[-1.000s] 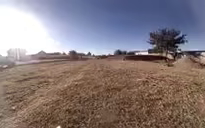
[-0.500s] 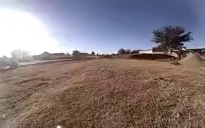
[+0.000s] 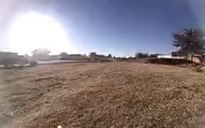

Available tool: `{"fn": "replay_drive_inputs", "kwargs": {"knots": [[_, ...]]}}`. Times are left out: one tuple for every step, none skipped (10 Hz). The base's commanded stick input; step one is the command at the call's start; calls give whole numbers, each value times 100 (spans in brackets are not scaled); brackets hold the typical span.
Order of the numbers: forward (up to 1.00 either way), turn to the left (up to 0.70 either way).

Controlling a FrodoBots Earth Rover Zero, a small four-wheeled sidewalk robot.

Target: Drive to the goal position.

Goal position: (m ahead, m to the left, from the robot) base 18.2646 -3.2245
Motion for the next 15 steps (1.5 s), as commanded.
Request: {"fn": "replay_drive_inputs", "kwargs": {"knots": [[50, 0], [50, 0], [50, 0], [50, 0], [50, 0], [50, 0], [50, 0], [50, 0], [50, 0], [50, 0], [50, 0], [50, 0], [50, 0], [50, 0], [50, 0]]}}
